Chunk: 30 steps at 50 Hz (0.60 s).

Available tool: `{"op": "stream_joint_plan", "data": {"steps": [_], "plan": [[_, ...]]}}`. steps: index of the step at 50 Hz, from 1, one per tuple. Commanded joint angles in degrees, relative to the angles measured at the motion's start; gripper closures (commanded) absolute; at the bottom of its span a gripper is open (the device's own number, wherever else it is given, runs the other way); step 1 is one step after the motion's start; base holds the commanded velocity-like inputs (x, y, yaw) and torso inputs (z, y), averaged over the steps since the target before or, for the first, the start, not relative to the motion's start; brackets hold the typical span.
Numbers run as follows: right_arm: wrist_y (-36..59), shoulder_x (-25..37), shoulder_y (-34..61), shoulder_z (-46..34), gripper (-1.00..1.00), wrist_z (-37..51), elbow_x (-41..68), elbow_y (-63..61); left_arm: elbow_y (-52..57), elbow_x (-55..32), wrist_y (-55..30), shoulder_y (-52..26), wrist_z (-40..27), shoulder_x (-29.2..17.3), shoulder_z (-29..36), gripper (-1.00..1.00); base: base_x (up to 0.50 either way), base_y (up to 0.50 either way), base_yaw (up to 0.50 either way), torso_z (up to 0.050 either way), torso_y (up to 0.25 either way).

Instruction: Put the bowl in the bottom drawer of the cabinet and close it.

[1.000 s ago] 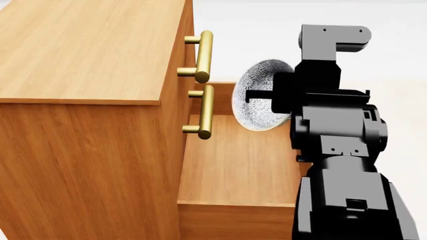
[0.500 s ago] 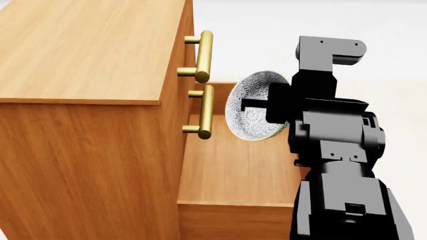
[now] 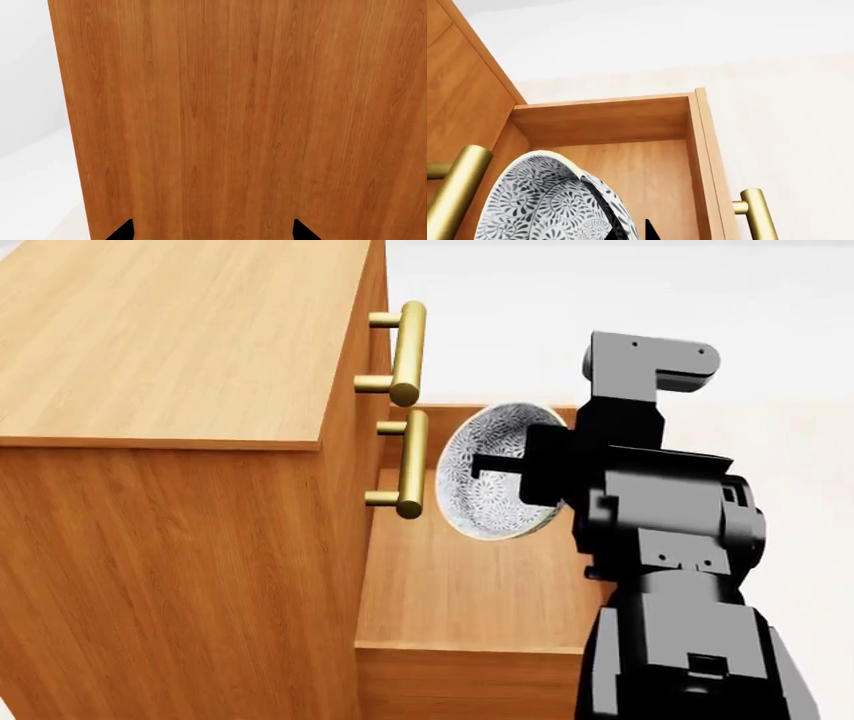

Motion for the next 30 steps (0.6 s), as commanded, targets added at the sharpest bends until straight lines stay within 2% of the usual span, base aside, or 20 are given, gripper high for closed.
{"op": "stream_joint_plan", "data": {"steps": [1,30], "plan": [[0.2,-0.4,-0.3,0.6,1.00,-1.1,0.1,0.0,-0.1,0.0,0.1,-0.1,0.0,0.0,0.1,-1.00,0.00,0.00,0.00,0.000,0.010],[1.2,-0.9,-1.3,1.2,1.00,-3.2,0.2,0.0,-0.4,-0.3,0.3,-0.2,-0.1,-0.1,0.3,-1.00,0.00,0.00,0.00,0.000,0.000]]}}
